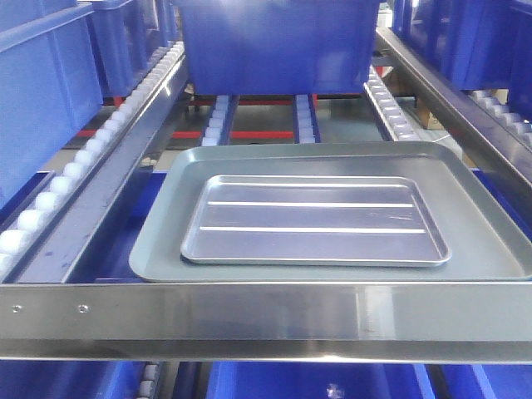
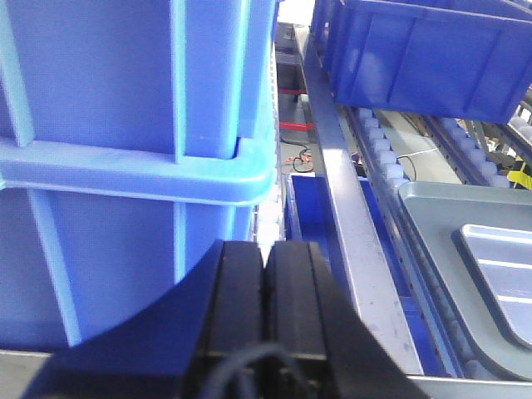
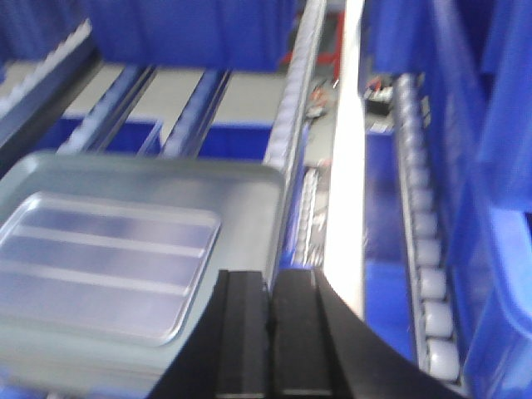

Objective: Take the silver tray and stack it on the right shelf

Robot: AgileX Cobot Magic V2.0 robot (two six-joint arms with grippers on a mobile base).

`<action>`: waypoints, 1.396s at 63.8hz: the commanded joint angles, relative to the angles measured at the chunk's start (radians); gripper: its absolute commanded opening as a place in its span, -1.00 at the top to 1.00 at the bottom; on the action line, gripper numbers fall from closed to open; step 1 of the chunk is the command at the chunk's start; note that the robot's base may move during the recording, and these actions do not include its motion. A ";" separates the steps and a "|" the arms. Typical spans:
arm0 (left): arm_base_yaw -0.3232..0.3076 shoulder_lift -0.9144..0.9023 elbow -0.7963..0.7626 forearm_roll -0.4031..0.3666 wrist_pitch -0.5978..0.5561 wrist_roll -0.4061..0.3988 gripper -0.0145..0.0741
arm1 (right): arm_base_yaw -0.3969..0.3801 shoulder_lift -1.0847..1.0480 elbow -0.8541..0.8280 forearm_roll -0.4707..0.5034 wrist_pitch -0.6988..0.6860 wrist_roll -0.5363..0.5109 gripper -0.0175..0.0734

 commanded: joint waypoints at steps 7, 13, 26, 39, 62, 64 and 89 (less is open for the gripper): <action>0.002 -0.014 0.019 -0.009 -0.095 0.000 0.88 | -0.132 -0.042 0.134 0.113 -0.299 -0.089 0.49; 0.002 -0.014 0.019 -0.009 -0.095 0.000 0.88 | -0.173 -0.093 0.217 0.115 -0.363 -0.089 0.49; 0.002 -0.014 0.019 -0.009 -0.092 0.000 0.88 | -0.199 -0.222 0.350 0.115 -0.459 -0.089 0.49; 0.002 -0.014 0.019 -0.009 -0.092 0.000 0.88 | -0.199 -0.224 0.350 0.115 -0.453 -0.088 0.49; 0.002 -0.014 0.019 -0.009 -0.092 0.000 0.88 | -0.199 -0.224 0.350 0.115 -0.453 -0.088 0.49; 0.002 -0.014 0.019 -0.009 -0.092 0.000 0.88 | -0.199 -0.224 0.350 0.115 -0.453 -0.088 0.49; 0.002 -0.014 0.019 -0.009 -0.092 0.000 0.88 | -0.199 -0.224 0.350 0.115 -0.453 -0.088 0.49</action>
